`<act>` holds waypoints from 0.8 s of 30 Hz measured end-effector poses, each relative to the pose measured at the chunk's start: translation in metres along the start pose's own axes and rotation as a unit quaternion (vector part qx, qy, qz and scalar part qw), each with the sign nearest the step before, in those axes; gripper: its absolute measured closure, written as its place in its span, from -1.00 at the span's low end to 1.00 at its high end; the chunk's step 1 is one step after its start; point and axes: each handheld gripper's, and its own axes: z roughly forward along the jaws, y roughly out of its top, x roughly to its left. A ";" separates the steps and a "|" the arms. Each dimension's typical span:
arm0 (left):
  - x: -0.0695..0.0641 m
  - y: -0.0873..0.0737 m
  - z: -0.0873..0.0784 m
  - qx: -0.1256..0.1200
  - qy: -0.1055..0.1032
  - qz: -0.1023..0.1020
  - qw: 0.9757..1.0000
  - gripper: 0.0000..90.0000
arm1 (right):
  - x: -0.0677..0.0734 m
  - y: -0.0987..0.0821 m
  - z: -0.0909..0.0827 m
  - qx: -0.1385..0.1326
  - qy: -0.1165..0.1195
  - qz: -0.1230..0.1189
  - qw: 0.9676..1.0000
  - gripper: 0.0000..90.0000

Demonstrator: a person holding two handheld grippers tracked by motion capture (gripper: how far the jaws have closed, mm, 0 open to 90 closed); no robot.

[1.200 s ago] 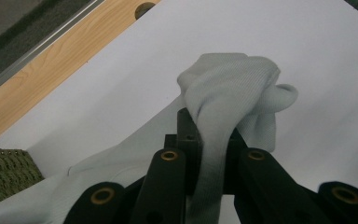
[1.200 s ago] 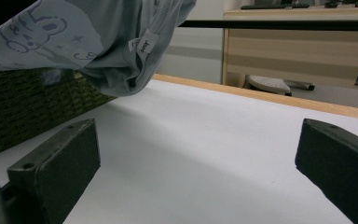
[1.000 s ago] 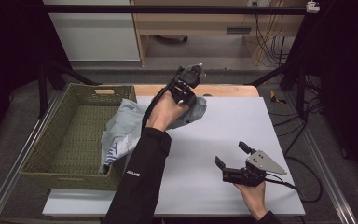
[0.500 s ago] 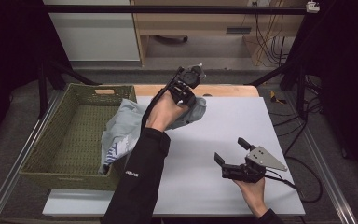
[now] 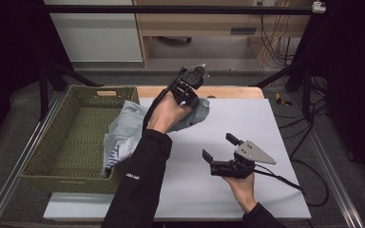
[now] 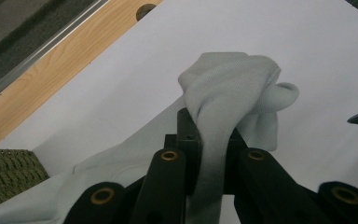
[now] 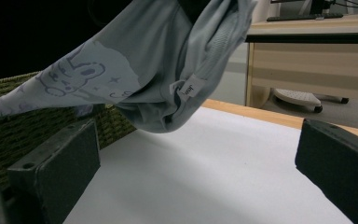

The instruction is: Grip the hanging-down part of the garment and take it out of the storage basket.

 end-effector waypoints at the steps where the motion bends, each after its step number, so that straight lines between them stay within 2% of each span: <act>1: 0.000 0.000 0.000 -0.001 -0.001 0.000 1.000 0.85 | 0.001 0.001 0.002 0.001 0.003 0.001 1.000 -0.99; 5: 0.002 0.000 -0.001 0.002 0.000 0.003 1.000 0.85 | 0.007 0.002 0.012 0.001 0.015 -0.001 1.000 -0.99; 6: 0.001 -0.001 -0.001 -0.002 0.000 -0.002 1.000 0.85 | 0.009 0.002 0.015 0.003 0.016 0.003 1.000 -0.99; 8: 0.002 -0.001 -0.003 -0.002 0.000 -0.002 1.000 0.85 | 0.012 0.001 0.020 0.005 0.020 -0.004 1.000 -0.99; 10: 0.003 -0.001 -0.004 0.000 0.001 0.004 1.000 0.85 | 0.015 0.001 0.026 0.005 0.024 0.001 1.000 -0.99; 11: 0.003 -0.001 -0.005 -0.005 0.001 -0.003 1.000 0.85 | 0.016 0.001 0.027 0.011 0.025 -0.006 1.000 -0.99; 16: 0.003 -0.001 -0.006 -0.004 0.002 -0.003 1.000 0.85 | 0.021 0.001 0.039 0.012 0.035 -0.004 0.999 -0.99; 22: 0.003 -0.002 -0.008 0.000 0.004 0.004 1.000 0.85 | 0.022 -0.001 0.053 0.014 0.030 0.000 0.999 -0.99; 24: 0.002 -0.003 -0.008 -0.004 0.004 0.001 1.000 0.85 | 0.021 -0.002 0.058 0.016 0.029 -0.002 0.999 -0.99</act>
